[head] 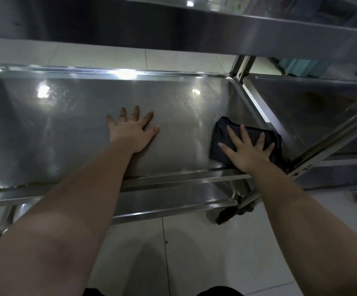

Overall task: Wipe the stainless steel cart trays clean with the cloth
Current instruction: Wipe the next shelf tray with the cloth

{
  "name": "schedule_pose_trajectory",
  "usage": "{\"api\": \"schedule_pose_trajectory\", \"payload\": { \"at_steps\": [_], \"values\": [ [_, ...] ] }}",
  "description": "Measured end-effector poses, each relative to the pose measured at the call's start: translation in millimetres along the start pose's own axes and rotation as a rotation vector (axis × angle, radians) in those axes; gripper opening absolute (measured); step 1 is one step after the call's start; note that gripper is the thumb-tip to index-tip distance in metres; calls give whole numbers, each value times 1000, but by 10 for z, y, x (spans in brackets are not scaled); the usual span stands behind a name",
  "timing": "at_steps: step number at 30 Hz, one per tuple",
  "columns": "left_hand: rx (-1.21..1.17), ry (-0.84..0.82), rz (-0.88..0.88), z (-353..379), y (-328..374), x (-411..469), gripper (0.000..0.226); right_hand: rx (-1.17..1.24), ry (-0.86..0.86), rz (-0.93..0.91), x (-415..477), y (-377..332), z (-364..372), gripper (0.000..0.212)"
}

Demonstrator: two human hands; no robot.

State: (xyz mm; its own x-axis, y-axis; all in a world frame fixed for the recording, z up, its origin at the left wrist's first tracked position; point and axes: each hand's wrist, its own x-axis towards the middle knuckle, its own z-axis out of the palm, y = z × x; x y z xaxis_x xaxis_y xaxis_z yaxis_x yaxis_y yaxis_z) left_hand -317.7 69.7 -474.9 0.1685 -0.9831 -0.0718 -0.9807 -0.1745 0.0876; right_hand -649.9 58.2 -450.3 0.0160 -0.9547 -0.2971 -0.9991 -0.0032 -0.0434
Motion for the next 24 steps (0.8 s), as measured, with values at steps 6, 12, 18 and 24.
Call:
{"api": "schedule_pose_trajectory", "payload": {
  "at_steps": [6,12,18,24],
  "values": [
    [-66,33,12,-15,-33,6,59,-61,84,-292,-401,-1304,357,80],
    [-244,138,101,-284,83,-166,50,21,33,-331,-425,-1317,248,76],
    [-238,-3,318,-202,1088,-649,52,257,235,-77,-201,-641,-65,54],
    [-36,-81,81,8,1091,-769,73,305,129,-69,-305,-632,213,50]
  ]
}}
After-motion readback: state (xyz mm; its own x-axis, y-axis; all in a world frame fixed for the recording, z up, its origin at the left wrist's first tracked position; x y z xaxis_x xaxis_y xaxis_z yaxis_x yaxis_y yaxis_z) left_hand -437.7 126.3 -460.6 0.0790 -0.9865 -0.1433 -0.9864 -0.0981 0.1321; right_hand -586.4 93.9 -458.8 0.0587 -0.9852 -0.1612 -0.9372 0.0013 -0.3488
